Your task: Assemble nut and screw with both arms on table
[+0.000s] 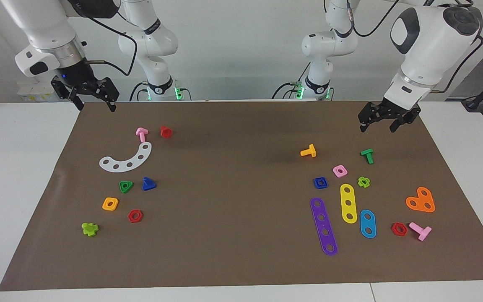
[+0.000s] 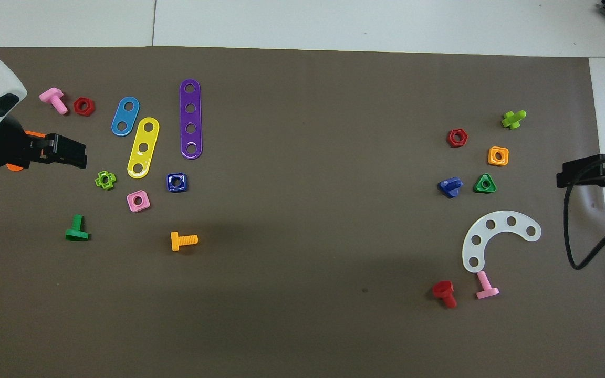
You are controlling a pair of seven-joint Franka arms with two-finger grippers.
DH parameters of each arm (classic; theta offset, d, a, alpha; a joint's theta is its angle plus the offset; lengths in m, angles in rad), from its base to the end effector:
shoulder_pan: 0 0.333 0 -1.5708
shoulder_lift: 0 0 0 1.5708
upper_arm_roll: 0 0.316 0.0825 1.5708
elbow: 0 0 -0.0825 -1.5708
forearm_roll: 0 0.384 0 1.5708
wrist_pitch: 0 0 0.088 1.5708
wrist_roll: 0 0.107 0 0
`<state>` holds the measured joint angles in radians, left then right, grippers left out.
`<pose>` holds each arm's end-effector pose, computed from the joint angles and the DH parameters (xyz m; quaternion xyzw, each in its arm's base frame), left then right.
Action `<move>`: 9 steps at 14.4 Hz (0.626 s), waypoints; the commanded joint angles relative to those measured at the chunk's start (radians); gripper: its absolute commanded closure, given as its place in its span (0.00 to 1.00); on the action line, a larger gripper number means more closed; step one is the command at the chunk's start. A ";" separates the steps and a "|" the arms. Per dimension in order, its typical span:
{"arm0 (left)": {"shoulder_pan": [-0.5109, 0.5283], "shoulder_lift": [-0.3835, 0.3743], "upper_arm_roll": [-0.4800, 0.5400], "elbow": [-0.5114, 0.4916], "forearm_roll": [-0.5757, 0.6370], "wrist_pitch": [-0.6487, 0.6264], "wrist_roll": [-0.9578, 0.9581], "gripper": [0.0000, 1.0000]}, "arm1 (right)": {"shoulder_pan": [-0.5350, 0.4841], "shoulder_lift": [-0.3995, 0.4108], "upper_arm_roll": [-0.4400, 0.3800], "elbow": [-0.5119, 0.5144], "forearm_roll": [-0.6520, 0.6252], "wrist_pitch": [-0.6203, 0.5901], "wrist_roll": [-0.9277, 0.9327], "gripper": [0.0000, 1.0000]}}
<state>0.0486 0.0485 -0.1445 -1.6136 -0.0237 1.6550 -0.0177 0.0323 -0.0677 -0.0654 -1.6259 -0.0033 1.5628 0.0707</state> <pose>0.5721 -0.0555 0.5845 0.9992 -0.0380 -0.0042 0.0151 0.5321 -0.0192 0.6345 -0.9987 0.0518 -0.0022 0.0006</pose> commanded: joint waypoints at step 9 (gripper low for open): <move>0.011 -0.035 -0.001 -0.039 -0.019 0.009 0.002 0.00 | 0.003 0.040 0.010 -0.074 -0.003 0.180 -0.017 0.00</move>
<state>0.0486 0.0485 -0.1445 -1.6136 -0.0237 1.6550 -0.0177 0.0336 -0.0584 -0.0637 -1.6843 -0.0047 1.6821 0.0707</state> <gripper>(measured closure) 0.000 0.000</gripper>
